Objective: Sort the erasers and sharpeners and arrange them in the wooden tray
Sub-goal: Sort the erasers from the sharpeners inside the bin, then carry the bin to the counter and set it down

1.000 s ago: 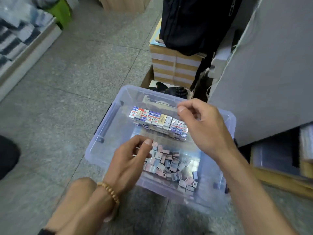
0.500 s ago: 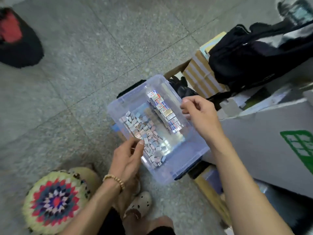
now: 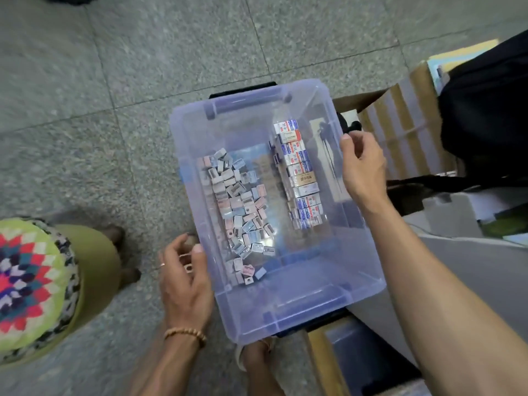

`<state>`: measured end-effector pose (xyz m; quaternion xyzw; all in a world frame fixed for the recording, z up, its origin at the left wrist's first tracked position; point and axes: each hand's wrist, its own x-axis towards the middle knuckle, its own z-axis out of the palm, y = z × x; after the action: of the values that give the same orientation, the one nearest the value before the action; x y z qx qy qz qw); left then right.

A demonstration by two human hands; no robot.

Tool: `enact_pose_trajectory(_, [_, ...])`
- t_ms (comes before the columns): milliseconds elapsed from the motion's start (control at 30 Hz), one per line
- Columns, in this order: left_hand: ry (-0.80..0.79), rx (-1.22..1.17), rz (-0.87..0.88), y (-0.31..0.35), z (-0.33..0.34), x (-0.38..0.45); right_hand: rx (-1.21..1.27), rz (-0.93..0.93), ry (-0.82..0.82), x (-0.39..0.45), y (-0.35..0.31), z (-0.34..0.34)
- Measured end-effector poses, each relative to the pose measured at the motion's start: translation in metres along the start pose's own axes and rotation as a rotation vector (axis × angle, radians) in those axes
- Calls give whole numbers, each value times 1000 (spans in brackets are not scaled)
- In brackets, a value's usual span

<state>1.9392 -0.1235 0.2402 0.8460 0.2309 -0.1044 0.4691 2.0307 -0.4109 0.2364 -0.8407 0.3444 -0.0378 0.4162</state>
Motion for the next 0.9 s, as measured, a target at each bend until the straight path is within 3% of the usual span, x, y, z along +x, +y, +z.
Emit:
enact_pose_trajectory(100, [-19, -45, -26, -6, 27, -8, -40, -57, -109, 6, 12, 9])
enact_pose_trajectory(267, [94, -37, -4, -17, 47, 1, -45, -143, -38, 15, 23, 13])
enact_pose_trajectory(467, [100, -82, 28, -17, 45, 3, -45, -176, 25, 18, 25, 15])
enact_pose_trajectory(700, [46, -131, 26, -8, 4, 6, -73, -173, 0, 0, -7, 18])
enact_pose_trajectory(900, [103, -140, 1, -1, -63, 23, -133, -199, -60, -21, -84, 45])
